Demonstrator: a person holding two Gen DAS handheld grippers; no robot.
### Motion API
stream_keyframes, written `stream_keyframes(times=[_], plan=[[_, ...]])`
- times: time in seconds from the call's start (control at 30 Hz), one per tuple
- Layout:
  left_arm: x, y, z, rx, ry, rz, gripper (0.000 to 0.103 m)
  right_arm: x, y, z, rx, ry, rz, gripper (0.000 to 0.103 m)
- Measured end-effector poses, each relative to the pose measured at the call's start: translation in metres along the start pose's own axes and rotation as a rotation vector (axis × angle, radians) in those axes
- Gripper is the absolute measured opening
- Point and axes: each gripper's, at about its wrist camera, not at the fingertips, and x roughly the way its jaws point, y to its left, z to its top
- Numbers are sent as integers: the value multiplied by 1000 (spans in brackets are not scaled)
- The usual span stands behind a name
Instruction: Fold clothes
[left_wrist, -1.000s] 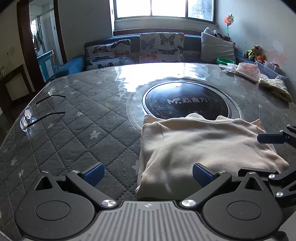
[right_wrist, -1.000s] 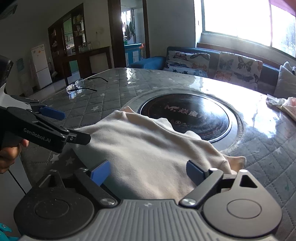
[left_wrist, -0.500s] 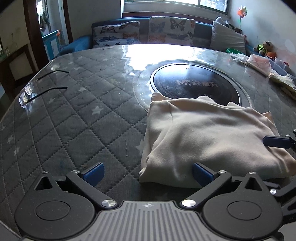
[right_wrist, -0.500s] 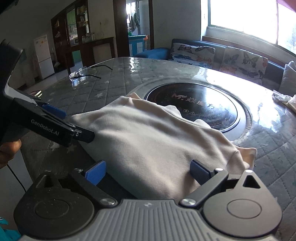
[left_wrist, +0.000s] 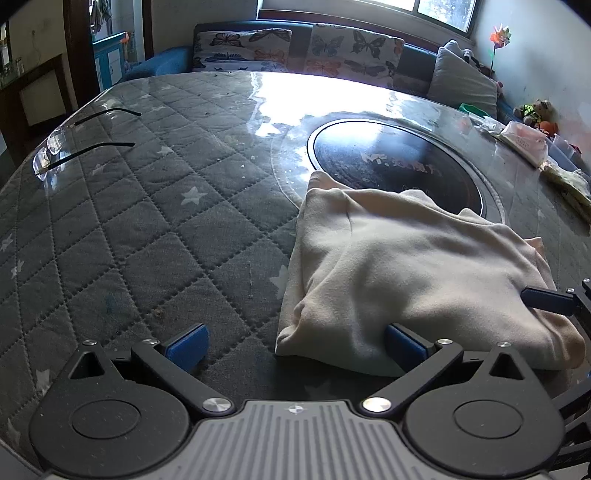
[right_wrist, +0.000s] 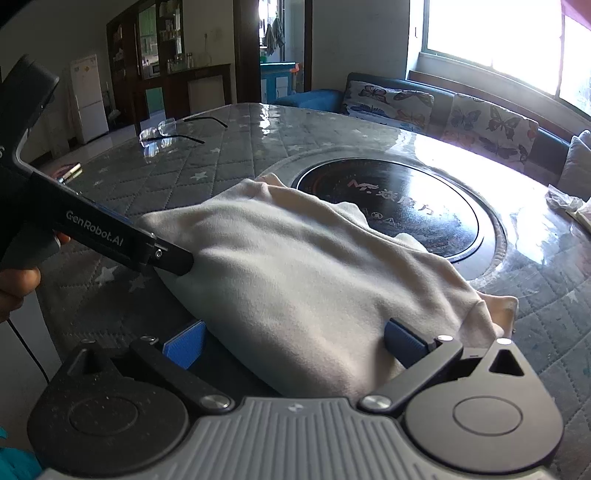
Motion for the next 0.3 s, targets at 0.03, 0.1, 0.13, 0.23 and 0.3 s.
stream_keyframes(times=[0.03, 0.1, 0.13, 0.23, 0.3], plan=[[0, 0, 0, -2, 0, -2, 103, 1, 2, 0, -14, 5, -9, 103], [0, 1, 0, -4, -1, -4, 103, 2, 7, -1, -48, 14, -30, 103], [0, 1, 0, -4, -1, -4, 103, 3, 10, -2, -66, 19, -40, 103], [1, 1, 1, -7, 0, -6, 103, 5, 12, -2, -80, 21, -47, 103], [1, 0, 1, -9, 2, -6, 103, 5, 11, -2, -77, 24, -44, 103]])
